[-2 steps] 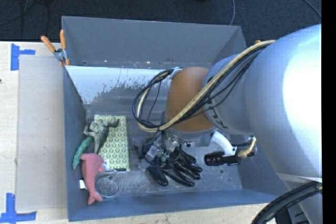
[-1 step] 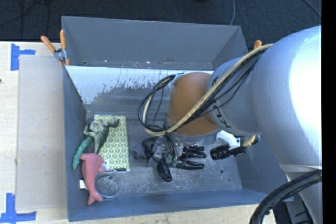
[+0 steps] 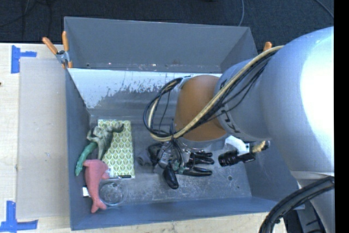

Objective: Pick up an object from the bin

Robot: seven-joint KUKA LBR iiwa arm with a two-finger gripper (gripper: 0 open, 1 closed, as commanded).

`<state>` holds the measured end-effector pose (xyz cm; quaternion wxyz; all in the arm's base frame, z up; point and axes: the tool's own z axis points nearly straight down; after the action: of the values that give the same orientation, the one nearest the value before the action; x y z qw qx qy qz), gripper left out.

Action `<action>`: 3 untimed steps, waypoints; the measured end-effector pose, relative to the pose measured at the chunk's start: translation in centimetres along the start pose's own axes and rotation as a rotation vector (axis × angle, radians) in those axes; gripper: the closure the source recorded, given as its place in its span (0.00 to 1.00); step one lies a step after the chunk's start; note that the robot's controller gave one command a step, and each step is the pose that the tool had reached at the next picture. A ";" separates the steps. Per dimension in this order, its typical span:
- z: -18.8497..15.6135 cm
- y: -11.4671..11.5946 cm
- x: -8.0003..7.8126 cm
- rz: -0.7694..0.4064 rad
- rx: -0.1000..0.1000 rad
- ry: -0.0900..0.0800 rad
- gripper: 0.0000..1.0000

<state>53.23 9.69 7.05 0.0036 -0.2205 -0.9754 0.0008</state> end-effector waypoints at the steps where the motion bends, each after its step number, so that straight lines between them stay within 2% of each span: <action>1: -0.3 -0.1 0.1 0.001 0.002 0.002 1.00; 2: -2.9 -0.3 0.3 0.001 0.007 0.009 1.00; 3: -6.0 -0.2 0.2 -0.001 0.005 0.006 1.00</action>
Offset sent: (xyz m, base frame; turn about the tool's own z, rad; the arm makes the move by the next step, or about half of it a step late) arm 0.0001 0.0001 0.0927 0.0000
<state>53.01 9.59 13.10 0.0074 -0.2203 -0.9754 0.0026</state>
